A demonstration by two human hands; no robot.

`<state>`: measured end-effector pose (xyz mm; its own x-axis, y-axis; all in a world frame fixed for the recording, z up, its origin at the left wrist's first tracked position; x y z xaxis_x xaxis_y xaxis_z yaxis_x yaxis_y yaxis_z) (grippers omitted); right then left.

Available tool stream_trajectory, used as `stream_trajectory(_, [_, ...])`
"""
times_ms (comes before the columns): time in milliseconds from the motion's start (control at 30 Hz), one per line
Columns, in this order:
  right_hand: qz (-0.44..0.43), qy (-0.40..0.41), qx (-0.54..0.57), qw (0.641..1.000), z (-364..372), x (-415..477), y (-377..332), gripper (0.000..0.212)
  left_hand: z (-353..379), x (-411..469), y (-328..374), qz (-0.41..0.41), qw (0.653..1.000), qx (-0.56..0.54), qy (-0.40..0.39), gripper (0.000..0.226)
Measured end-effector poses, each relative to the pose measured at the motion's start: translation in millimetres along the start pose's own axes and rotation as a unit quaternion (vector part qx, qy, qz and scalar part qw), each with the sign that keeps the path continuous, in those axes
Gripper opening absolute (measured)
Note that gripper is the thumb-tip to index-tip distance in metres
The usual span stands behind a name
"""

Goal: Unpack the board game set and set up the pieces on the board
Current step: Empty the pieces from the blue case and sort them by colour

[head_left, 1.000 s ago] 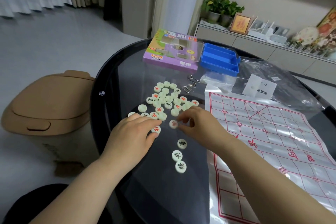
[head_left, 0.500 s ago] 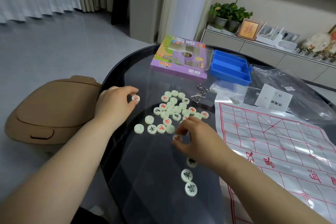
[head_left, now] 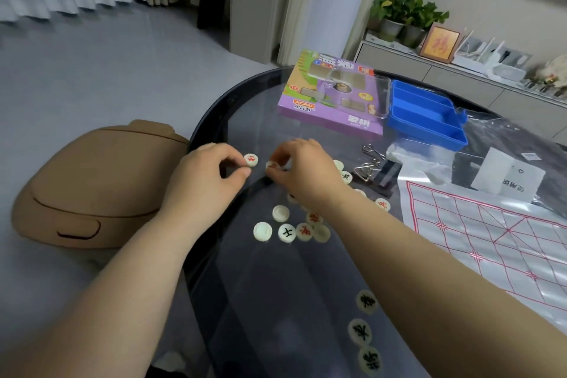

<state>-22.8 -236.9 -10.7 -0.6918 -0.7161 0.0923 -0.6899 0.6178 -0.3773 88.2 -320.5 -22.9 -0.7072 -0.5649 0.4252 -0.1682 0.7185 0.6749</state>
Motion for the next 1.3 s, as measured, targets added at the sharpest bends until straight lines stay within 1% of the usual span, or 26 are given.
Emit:
stream_trajectory(67, [0.002, -0.005, -0.002, 1.000, 2, 1, 1, 0.027, -6, -14, 8, 0.018, 0.998, -0.017, -0.052, 0.009])
stream_trajectory(167, [-0.017, 0.021, 0.023, 0.999, -7, -13, 4, 0.031, -15, -38, 20, 0.030, 0.991, -0.038, -0.122, 0.013])
stream_trajectory(200, [-0.025, 0.027, 0.030, 0.999, -12, -21, 6, 0.029, -15, -45, 22, 0.030, 0.990, -0.031, -0.135, 0.017])
stream_trajectory(267, [-0.032, 0.025, 0.030, 0.999, -20, -41, 14, 0.023, -12, -53, 24, 0.033, 0.988, 0.004, -0.150, 0.033])
stream_trajectory(333, [-0.021, 0.012, 0.044, 0.999, -27, -62, 25, 0.019, -6, -55, 28, 0.043, 0.986, 0.030, -0.155, 0.044])
stream_trajectory(400, [-0.015, -0.006, 0.057, 0.998, -31, -81, 33, 0.019, -1, -54, 32, 0.048, 0.985, 0.043, -0.161, 0.041])
stream_trajectory(467, [-0.013, -0.032, 0.047, 0.998, -31, -95, 39, 0.022, 1, -53, 33, 0.041, 0.985, 0.047, -0.160, 0.031])
stream_trajectory(533, [-0.010, -0.042, 0.039, 0.998, -29, -101, 40, 0.026, 2, -52, 33, 0.031, 0.987, 0.031, -0.154, 0.022])
stream_trajectory(600, [-0.009, -0.033, 0.024, 0.999, -28, -102, 40, 0.028, 0, -54, 37, 0.022, 0.988, 0.028, -0.150, 0.017])
stream_trajectory(667, [-0.007, -0.023, 0.007, 1.000, -26, -100, 37, 0.028, -1, -57, 41, 0.015, 0.987, 0.064, -0.147, 0.014])
stream_trajectory(733, [-0.002, -0.012, -0.008, 1.000, -25, -97, 34, 0.027, -4, -61, 47, 0.008, 0.985, 0.110, -0.136, 0.015])
stream_trajectory(833, [-0.010, 0.006, -0.039, 0.999, -25, -96, 31, 0.024, -5, -68, 56, 0.022, 0.983, 0.139, -0.119, 0.018])
stream_trajectory(900, [-0.012, 0.016, -0.052, 0.998, -26, -97, 31, 0.023, -5, -71, 57, 0.014, 0.989, 0.104, -0.104, 0.017])
stream_trajectory(967, [-0.020, 0.026, -0.063, 0.998, -28, -99, 32, 0.024, -6, -71, 51, -0.033, 0.996, 0.019, -0.087, 0.013])
stream_trajectory(1033, [-0.032, 0.035, -0.078, 0.996, -31, -102, 33, 0.024, -8, -70, 45, -0.062, 0.993, -0.052, -0.081, 0.022])
stream_trajectory(1067, [-0.034, 0.037, -0.083, 0.995, -32, -103, 34, 0.024, -7, -70, 43, -0.062, 0.992, -0.064, -0.089, 0.025])
stream_trajectory(1167, [-0.031, 0.031, -0.088, 0.995, -38, -107, 36, 0.026, -4, -70, 47, -0.028, 0.990, -0.031, -0.134, 0.013])
stream_trajectory(1300, [-0.058, 0.014, -0.124, 0.990, -39, -105, 41, 0.027, 0, -69, 46, 0.017, 0.989, 0.005, -0.149, 0.011])
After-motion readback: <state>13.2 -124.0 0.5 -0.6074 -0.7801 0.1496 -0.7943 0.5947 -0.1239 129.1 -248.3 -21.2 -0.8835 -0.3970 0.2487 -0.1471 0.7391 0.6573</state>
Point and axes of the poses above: each hand's wrist, its own x-axis towards the middle knuckle, its own z-axis out of the palm, y = z × x, the point moved 4 cm from there along x, towards the middle knuckle, and after that the axes turned 10 degrees about z, right-handed, at the moved point
